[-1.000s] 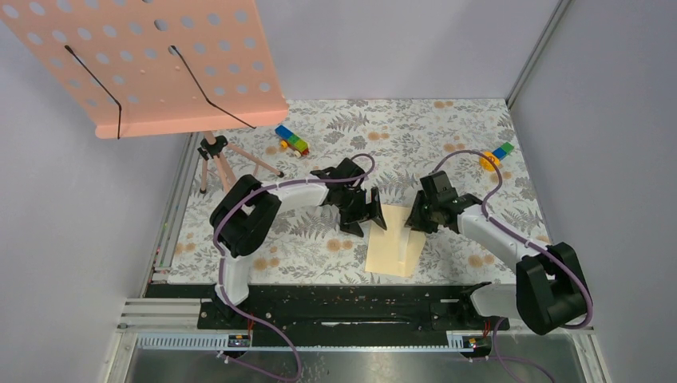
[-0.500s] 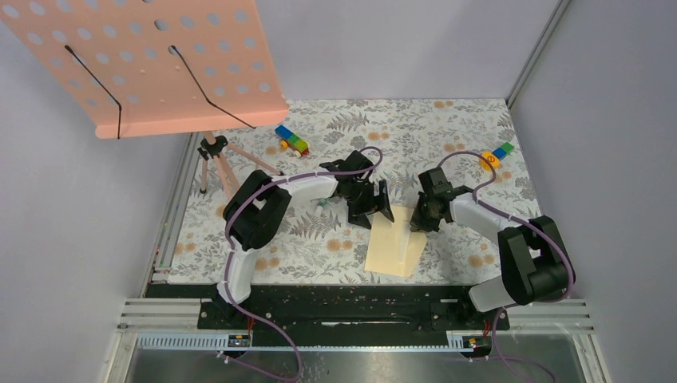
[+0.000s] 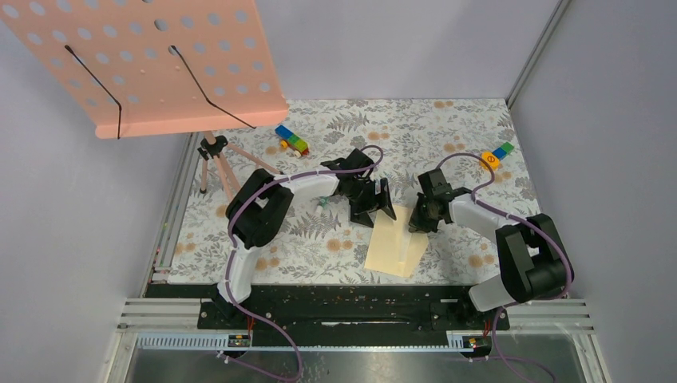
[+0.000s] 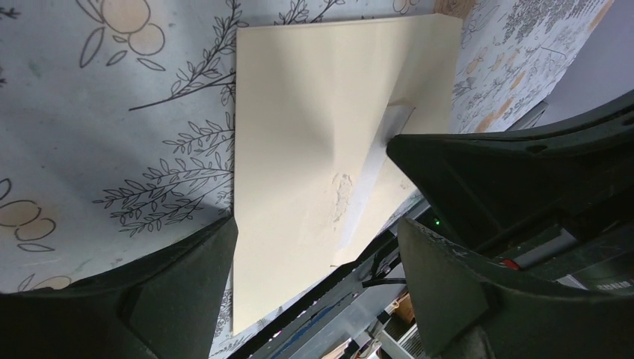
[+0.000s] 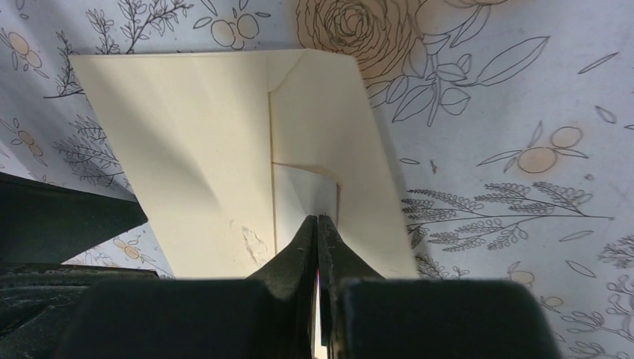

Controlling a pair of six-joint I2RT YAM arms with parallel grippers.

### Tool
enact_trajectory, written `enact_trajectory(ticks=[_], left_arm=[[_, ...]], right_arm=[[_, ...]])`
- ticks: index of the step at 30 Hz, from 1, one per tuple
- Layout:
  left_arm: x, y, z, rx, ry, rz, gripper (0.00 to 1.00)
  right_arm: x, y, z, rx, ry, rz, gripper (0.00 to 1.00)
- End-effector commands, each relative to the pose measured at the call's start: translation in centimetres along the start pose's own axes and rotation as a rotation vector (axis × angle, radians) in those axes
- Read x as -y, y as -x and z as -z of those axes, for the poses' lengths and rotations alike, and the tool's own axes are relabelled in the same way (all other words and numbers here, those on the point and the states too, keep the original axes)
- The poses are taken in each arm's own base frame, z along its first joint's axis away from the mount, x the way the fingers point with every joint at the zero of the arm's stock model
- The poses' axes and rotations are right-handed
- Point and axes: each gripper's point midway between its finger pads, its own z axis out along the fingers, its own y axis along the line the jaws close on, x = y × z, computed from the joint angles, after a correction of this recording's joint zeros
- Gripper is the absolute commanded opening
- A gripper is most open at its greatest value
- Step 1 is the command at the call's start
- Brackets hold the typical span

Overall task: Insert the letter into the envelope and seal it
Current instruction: Place the letter in the envelope.

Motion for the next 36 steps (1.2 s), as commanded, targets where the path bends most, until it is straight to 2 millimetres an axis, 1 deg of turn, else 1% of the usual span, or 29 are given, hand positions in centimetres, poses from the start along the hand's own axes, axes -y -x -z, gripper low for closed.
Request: enact_trajectory(ticks=[1,6,8,10,11,13,16,18,20,23,26,27,30,36], left_arm=[[-2.7,0.4,-2.0,0.008,0.063,0.016,0.81],[-2.7,0.3,-2.1,0.005,0.06,0.018,0.81],[-2.6,0.4,-2.0,0.006,0.058,0.017,0.81],[-2.5,0.3,-1.8,0.01,0.056,0.012,0.81],[-2.5,0.3,-1.7,0.012,0.058,0.01,0.81],[-2.5,0.3,-1.7,0.011,0.057,0.008,0.81],[-2.6,0.2,-1.8,0.008,0.059,0.01,0.81],[-2.7,0.1,-1.8,0.006,0.059,0.011,0.81],[-2.6,0.1,-1.8,0.003,0.057,0.011,0.81],[-2.5,0.2,-1.8,0.004,0.054,0.01,0.81],[-2.4,0.2,-1.9,0.002,0.051,0.008,0.81],[-2.5,0.2,-1.9,0.001,0.053,0.009,0.81],[-2.6,0.3,-2.1,-0.007,0.062,0.008,0.81],[-2.2,0.6,-2.4,-0.02,0.055,0.001,0.81]], right_arm=[[-0.7,-0.4,-0.9,-0.017,0.046,-0.037,0.0],[-2.6,-0.5,-1.3,-0.054,0.126,-0.048,0.0],[-3.3,0.1,-0.6,-0.051,0.147,-0.031,0.0],[-3.5,0.9,0.7,-0.015,0.147,-0.012,0.0],[-3.3,1.3,1.4,0.017,0.139,-0.003,0.0],[-2.3,2.1,2.5,0.079,0.099,0.015,0.0],[-0.1,2.4,3.2,0.127,0.038,0.013,0.0],[1.2,2.3,3.2,0.149,0.006,0.008,0.0],[2.0,1.6,2.7,0.136,-0.015,0.015,0.0],[2.7,0.9,1.9,0.096,-0.048,0.021,0.0],[3.1,0.3,1.1,0.066,-0.065,0.025,0.0],[2.9,0.3,1.0,0.059,-0.061,0.027,0.0],[2.8,0.2,0.8,0.04,-0.063,0.037,0.0],[2.2,0.2,0.6,0.021,-0.048,0.042,0.0]])
